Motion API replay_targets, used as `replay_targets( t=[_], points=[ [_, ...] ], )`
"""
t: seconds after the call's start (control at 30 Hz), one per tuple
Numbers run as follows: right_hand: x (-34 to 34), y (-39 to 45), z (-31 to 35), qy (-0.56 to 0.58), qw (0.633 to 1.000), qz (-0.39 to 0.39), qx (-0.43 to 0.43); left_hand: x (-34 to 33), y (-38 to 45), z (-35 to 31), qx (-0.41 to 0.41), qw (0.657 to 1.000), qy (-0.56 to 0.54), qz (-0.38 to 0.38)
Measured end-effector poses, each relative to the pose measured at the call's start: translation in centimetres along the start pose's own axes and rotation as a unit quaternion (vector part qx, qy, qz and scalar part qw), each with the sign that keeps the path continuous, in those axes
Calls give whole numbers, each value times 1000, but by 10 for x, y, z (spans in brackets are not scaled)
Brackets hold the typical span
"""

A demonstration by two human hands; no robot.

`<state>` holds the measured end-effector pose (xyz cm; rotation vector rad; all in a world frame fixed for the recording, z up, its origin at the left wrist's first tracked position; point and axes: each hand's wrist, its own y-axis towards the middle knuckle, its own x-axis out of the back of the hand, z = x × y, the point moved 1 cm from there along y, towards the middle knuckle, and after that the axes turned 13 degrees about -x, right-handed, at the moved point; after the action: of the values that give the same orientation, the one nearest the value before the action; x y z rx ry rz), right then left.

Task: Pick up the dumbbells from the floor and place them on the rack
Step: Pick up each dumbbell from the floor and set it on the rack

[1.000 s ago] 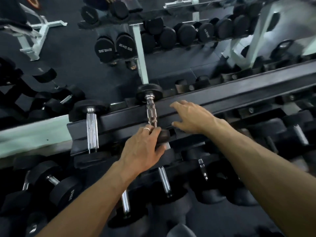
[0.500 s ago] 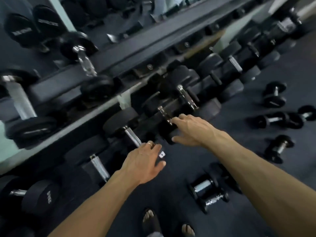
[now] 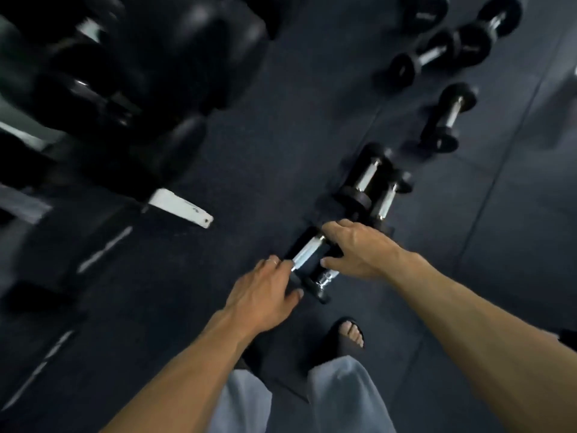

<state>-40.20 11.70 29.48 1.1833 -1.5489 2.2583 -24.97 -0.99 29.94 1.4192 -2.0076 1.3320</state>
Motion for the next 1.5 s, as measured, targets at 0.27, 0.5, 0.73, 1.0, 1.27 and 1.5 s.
replay_targets(
  t=[0.27,0.5,0.73,1.0,1.27,1.5],
  points=[
    [-120,115,-68,100,992,6,-74,-126,118,64,-2,999,-29,37],
    [-195,205,-84,175,978,-19,-112,-199,204,127,-7,997,-31,67],
    [-221,265,-89,175,980,-30,-92,-251,235,158,-14,995,-11,103],
    [-224,270,-88,239,962,-83,-98,-250,235,161,9,995,-38,95],
    [-200,240,-74,254,961,-80,-77,-208,197,142,48,991,-73,101],
    [-121,179,-50,250,961,-107,-44,-131,144,99,74,989,-108,66]
  ],
)
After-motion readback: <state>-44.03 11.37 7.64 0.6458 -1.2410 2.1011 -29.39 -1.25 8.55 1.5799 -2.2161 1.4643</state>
